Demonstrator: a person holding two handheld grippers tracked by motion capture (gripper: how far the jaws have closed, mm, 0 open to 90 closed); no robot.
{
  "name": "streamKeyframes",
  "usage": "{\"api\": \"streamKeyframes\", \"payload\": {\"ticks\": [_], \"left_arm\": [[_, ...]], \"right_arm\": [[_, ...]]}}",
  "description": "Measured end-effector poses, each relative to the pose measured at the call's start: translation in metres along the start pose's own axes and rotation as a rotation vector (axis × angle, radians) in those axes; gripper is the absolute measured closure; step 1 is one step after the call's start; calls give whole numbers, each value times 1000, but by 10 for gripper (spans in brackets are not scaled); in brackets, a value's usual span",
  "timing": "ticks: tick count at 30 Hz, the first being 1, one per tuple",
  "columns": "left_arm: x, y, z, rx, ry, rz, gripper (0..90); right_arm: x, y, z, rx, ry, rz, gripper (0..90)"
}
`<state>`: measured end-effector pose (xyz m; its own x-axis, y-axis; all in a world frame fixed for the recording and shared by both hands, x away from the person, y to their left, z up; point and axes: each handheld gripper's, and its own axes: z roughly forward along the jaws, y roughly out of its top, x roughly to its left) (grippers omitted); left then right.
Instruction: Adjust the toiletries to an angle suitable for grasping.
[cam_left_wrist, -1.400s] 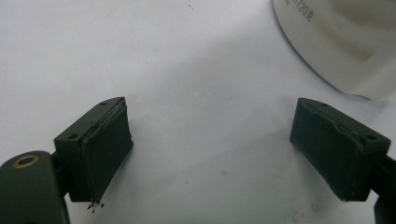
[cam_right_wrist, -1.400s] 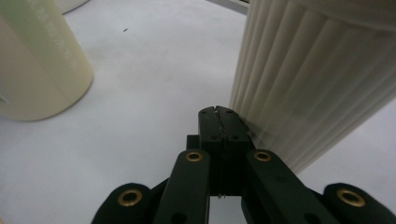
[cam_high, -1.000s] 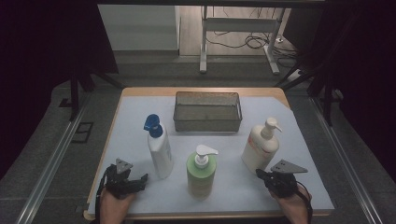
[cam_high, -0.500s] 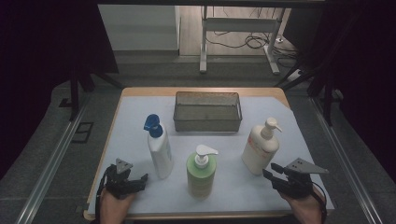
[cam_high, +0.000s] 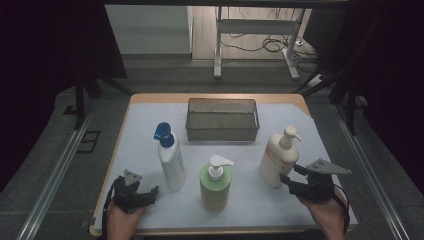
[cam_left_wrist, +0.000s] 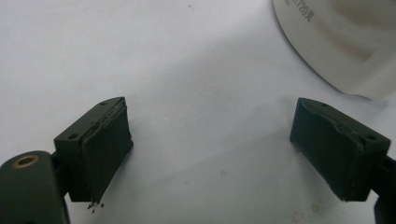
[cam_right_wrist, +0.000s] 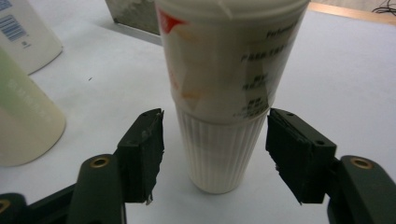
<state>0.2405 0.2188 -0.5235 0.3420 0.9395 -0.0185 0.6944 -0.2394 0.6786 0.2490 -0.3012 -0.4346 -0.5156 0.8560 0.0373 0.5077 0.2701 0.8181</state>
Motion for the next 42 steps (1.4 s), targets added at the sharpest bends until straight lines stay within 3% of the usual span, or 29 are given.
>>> {"api": "streamKeyframes", "payload": {"ticks": [13, 24, 32, 35, 42], "left_arm": [[0, 0, 0, 0, 0, 0, 123], [0, 0, 0, 0, -1, -1, 122], [0, 0, 0, 0, 0, 0, 123], [0, 0, 0, 0, 0, 0, 123], [0, 0, 0, 1, 0, 1, 123]], "right_arm": [[1, 17, 11, 0, -12, 0, 280], [2, 29, 24, -7, -22, -2, 272], [3, 36, 33, -1, -30, 5, 289], [2, 38, 36, 1, -37, 10, 339], [5, 38, 35, 0, -53, -11, 362]]}}
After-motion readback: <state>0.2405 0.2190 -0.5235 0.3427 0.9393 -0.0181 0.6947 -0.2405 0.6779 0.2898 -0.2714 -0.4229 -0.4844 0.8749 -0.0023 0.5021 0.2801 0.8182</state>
